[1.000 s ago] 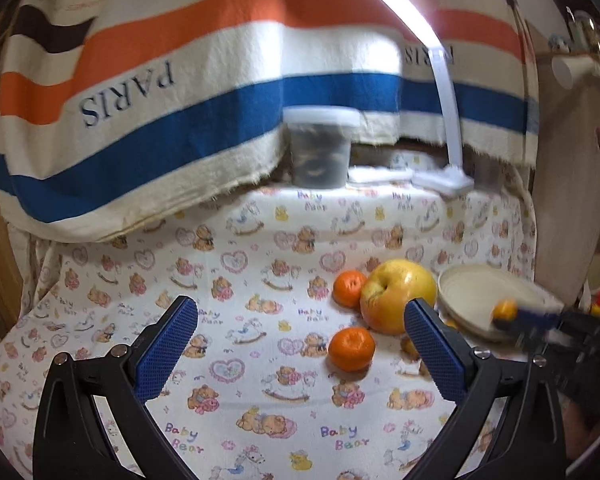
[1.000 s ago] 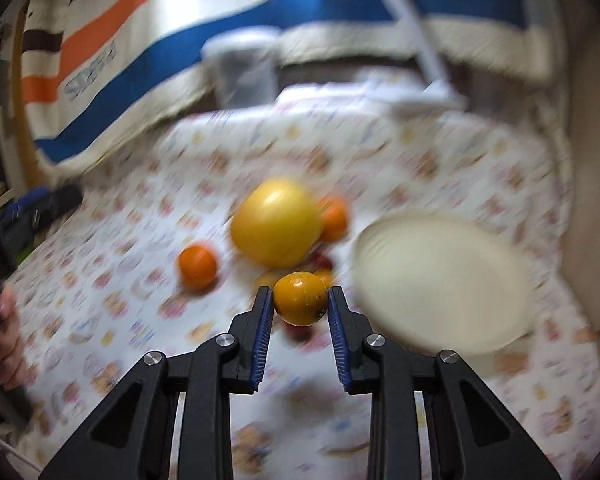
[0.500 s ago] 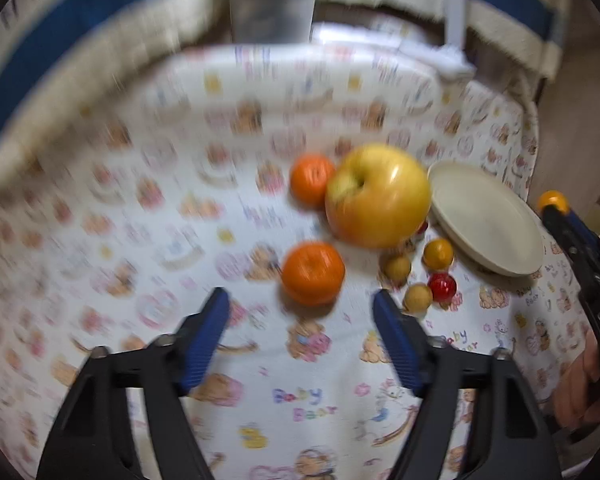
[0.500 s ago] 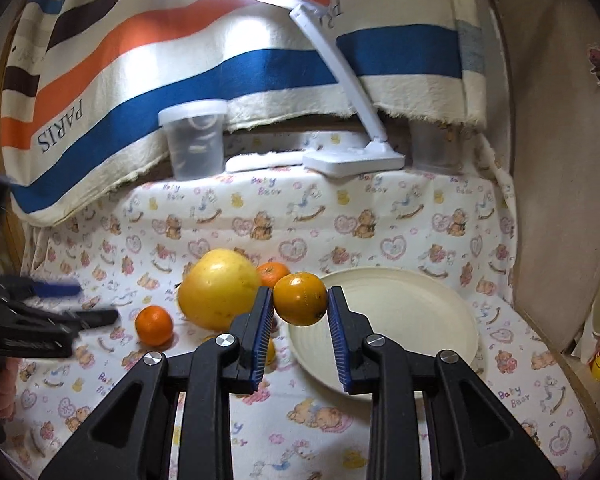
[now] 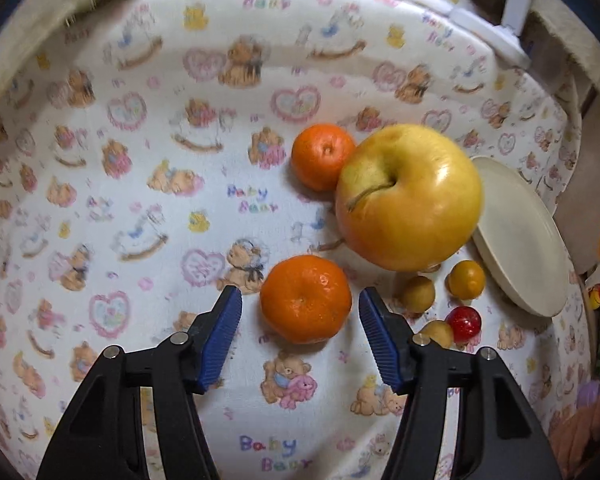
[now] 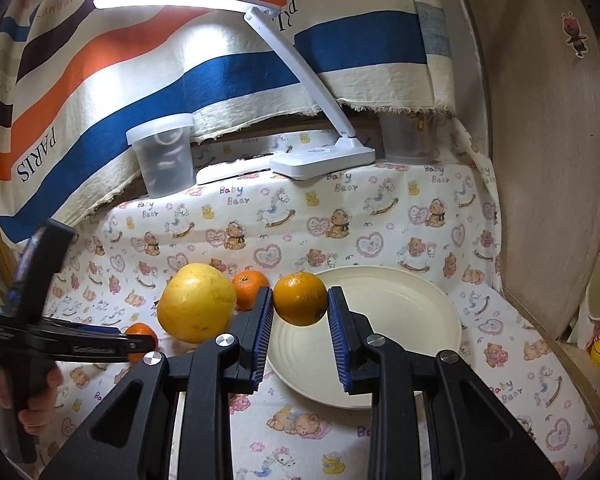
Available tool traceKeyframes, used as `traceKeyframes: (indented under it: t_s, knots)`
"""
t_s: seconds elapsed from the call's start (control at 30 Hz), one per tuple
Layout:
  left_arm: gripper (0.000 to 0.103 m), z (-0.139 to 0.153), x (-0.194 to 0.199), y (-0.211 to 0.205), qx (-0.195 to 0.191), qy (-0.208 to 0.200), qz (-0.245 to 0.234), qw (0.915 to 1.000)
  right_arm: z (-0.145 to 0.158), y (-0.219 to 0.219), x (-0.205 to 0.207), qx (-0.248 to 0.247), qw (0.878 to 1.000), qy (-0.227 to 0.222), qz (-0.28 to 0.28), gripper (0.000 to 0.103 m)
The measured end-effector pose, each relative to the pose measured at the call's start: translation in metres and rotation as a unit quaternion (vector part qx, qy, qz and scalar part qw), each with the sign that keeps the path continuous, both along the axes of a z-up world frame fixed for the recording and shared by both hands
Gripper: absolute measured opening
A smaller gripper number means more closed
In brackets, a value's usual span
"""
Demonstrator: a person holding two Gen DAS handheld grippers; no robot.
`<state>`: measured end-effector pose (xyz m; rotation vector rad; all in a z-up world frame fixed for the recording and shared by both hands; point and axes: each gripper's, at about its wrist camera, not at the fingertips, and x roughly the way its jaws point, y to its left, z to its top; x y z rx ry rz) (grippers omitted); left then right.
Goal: Organize fruits
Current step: 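Carry the small orange toward the plate with the right gripper while the left gripper grasps a tangerine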
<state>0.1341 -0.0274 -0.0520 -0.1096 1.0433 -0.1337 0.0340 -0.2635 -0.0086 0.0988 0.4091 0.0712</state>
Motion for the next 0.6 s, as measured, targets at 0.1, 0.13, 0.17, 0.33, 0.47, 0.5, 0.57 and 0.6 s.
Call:
traceKeyframes:
  t_s: [0.1,0.13,0.17,0.33,0.47,0.5,0.57,0.6]
  knots:
    - [0.045,-0.003,0.0,0.004,-0.017,0.001,0.006,0.9998,0.001,0.0,-0.001,-0.003,1.0,-0.002,-0.001,0.029]
    - [0.044,-0.002,-0.002,0.004,-0.016,-0.001,0.006,0.9998,0.002,0.0,-0.001,-0.004,1.0,-0.002,-0.001,0.029]
    - [0.044,-0.001,-0.004,0.004,-0.017,-0.004,0.004,0.9998,0.004,0.0,-0.002,-0.003,1.0,-0.004,-0.002,0.029]
    - [0.043,0.012,-0.024,-0.003,0.01,-0.034,-0.01,0.9993,0.017,-0.014,-0.008,0.02,1.0,-0.021,-0.012,0.029]
    - [0.044,0.032,-0.042,-0.009,0.004,-0.055,-0.027,0.9981,0.023,-0.028,-0.006,0.042,0.999,-0.019,-0.022,0.029]
    - [0.044,0.037,-0.045,-0.009,0.001,-0.06,-0.032,0.9977,0.023,-0.031,-0.004,0.047,0.999,-0.015,-0.023,0.029]
    - [0.044,0.047,-0.053,-0.011,0.001,-0.067,-0.044,0.9968,0.025,-0.036,-0.002,0.054,0.998,-0.005,-0.012,0.029]
    - [0.044,0.052,-0.057,-0.015,0.003,-0.071,-0.049,0.9963,0.028,-0.035,-0.001,0.044,0.999,0.002,-0.01,0.029]
